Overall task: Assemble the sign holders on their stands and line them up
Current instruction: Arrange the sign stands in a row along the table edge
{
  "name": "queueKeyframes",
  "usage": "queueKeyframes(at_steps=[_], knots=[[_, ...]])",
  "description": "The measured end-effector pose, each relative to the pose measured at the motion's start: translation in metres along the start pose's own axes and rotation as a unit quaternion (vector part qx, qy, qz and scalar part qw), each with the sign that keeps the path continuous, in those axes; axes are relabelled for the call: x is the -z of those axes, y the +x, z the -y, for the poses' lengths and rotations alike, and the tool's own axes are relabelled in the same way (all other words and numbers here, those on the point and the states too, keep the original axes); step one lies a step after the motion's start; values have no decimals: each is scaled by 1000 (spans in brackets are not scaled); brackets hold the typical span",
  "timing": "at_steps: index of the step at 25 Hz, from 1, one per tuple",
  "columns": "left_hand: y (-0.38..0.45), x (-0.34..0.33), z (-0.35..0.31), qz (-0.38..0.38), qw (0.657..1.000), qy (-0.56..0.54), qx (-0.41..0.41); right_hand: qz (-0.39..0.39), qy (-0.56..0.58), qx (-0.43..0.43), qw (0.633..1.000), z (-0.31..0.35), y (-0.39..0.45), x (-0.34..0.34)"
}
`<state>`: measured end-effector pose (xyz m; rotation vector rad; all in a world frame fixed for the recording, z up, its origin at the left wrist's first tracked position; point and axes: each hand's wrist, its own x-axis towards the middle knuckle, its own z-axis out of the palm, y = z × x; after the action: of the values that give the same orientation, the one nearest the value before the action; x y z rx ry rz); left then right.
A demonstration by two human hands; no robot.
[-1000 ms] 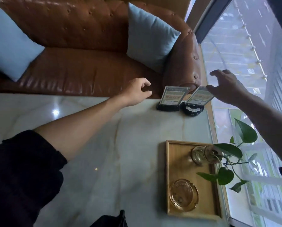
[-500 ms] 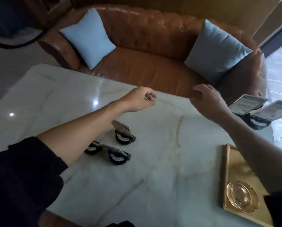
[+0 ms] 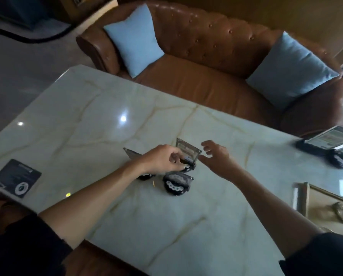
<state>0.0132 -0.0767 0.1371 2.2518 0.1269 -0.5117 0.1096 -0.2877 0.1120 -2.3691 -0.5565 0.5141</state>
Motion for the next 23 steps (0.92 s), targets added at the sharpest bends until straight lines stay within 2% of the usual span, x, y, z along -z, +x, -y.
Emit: queueKeyframes(at_steps=[4, 8, 11, 17, 23], knots=[[-7, -9, 20, 46, 999, 7, -2, 30, -45, 6, 999, 13, 11, -25], [-7, -23, 27, -11, 999, 41, -11, 21, -74, -48, 996, 22, 23, -38], [-4, -28, 28, -14, 998, 50, -28, 6, -82, -56, 995, 17, 26, -36], [23, -20, 20, -41, 997, 54, -29, -21, -99, -76, 992, -25, 27, 1], [78, -1, -12, -68, 994, 73, -48, -105, -103, -109, 983, -79, 42, 73]])
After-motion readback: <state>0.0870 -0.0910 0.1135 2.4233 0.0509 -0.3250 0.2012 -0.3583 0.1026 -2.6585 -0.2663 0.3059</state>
